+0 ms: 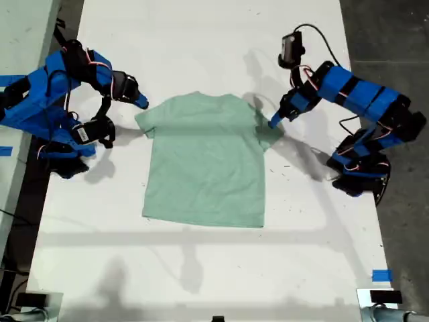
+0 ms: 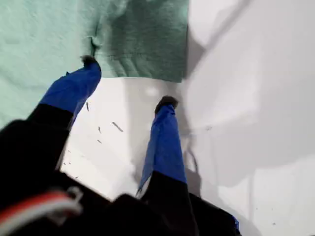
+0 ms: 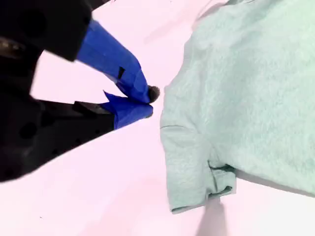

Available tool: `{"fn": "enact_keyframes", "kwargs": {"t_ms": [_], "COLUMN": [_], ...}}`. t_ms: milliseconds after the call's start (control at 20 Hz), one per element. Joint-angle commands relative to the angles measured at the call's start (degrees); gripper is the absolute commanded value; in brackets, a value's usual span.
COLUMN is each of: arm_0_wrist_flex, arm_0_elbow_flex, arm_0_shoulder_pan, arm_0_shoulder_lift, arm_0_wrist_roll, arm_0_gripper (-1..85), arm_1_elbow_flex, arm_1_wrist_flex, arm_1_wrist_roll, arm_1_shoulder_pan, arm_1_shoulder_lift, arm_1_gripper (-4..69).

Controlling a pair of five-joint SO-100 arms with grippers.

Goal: Fold tshirt

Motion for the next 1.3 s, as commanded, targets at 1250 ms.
{"fn": "enact_keyframes", "kwargs": {"t_ms": [1250], "arm_0_wrist_flex": [-3.69], "arm_0_elbow_flex": [-1.32], "arm_0_shoulder_pan": [2.46], "arm_0_shoulder_lift": [-5.1], "arm_0_wrist_roll": [-0.44], "arm_0_gripper": [0.0], "arm_1_elbow_flex": [-27.69], "arm_1_wrist_flex": [12.13], "arm_1_wrist_roll": [-9.14], "arm_1_shoulder_pan": [3.52], "arm_1_shoulder_lift": [-15.73], "arm_1_gripper": [-1.2]}}
